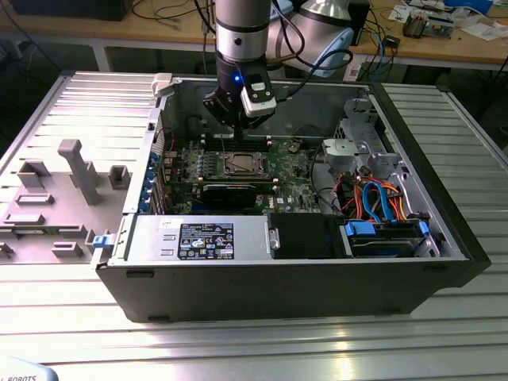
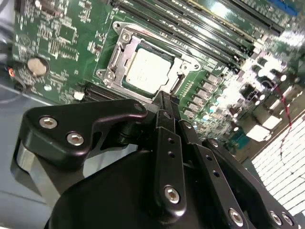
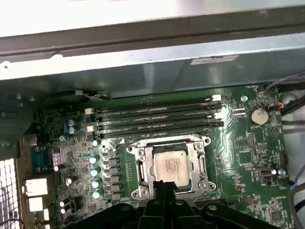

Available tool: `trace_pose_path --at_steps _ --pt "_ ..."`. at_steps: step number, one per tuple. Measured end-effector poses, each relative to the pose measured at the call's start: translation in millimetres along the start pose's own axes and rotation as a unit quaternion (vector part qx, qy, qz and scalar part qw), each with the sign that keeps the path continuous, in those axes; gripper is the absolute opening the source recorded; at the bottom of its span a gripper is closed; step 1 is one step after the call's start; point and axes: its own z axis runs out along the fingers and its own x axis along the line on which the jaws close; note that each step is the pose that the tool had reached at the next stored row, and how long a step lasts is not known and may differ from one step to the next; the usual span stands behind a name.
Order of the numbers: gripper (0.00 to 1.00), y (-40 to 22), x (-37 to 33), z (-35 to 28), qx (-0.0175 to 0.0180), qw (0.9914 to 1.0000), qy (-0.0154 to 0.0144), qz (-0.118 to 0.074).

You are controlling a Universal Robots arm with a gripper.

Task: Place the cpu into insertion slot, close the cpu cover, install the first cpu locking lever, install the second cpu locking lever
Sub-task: 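Install the first cpu locking lever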

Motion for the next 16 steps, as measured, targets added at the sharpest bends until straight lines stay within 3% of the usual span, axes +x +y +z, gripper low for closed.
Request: trace_pose_path --at_steps 1,3,5,6,8,11,16 --pt "0.11 -0.3 3.6 0.4 -0.0006 0.99977 0.0007 -0.022" --pt "0.11 -0.4 5.1 0.3 -0.0007 0.99969 0.0009 -0.025" --pt "0.11 -0.4 5.1 0.3 -0.0009 0.99913 0.0016 -0.042" --pt "0.11 -0.4 5.1 0.4 -0.001 0.99799 0.0023 -0.063" --pt "0.11 -0.4 5.1 0.4 -0.001 0.99664 0.003 -0.082" --pt "0.11 -0.5 5.4 0.6 -0.0012 0.99541 0.0028 -0.096" --pt "0.11 -0.6 5.5 0.5 -0.0011 0.99529 0.0025 -0.097"
